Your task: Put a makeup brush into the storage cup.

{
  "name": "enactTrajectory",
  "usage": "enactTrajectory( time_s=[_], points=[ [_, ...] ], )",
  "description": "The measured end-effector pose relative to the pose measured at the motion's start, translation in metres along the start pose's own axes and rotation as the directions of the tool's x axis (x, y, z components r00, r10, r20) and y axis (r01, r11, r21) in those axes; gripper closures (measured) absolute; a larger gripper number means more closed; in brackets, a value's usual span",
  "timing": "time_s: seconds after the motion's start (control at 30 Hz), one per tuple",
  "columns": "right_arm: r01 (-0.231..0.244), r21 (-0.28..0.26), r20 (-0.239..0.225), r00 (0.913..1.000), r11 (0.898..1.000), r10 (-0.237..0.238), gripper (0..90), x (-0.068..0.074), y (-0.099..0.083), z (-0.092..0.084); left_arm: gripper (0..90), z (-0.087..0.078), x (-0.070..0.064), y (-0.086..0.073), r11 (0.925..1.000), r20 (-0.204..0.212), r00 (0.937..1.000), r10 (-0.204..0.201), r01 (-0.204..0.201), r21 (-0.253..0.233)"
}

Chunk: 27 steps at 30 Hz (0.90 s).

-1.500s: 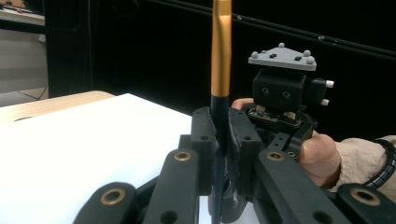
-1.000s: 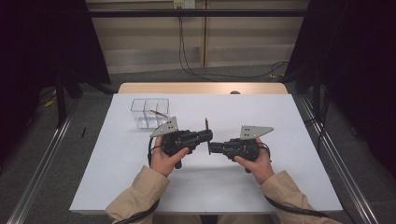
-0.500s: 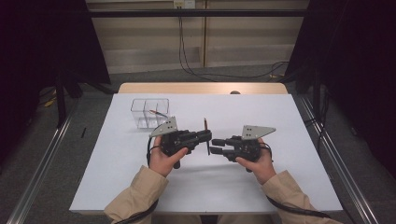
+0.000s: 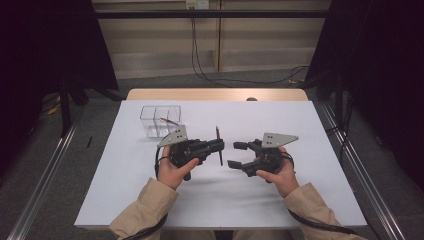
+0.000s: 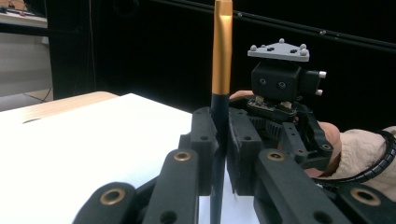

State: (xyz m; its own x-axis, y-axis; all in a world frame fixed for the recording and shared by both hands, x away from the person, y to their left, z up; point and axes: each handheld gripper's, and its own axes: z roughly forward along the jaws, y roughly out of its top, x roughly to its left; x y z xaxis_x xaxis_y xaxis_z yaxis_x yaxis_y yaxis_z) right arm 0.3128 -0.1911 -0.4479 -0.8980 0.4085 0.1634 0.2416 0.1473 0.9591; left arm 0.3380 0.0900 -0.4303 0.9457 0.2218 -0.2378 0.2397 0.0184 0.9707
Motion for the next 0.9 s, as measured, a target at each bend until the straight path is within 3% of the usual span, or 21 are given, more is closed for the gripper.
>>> enactTrajectory(
  time_s=[0.2, 0.9],
  points=[
    [-0.001, 0.004, 0.012, 0.9999, 1.000, 0.001, 16.5, -0.001, -0.001, -0.002, 82.4, -0.002, 0.000, 0.001, 1.0000, -0.007, 1.0000, 0.002, -0.002, -0.001],
    [-0.004, 0.016, 0.069, 0.9976, 1.000, 0.002, 11.1, -0.004, -0.002, -0.021, 82.3, -0.006, 0.000, 0.002, 0.9999, -0.010, 0.9998, 0.015, -0.015, -0.002]
  ],
)
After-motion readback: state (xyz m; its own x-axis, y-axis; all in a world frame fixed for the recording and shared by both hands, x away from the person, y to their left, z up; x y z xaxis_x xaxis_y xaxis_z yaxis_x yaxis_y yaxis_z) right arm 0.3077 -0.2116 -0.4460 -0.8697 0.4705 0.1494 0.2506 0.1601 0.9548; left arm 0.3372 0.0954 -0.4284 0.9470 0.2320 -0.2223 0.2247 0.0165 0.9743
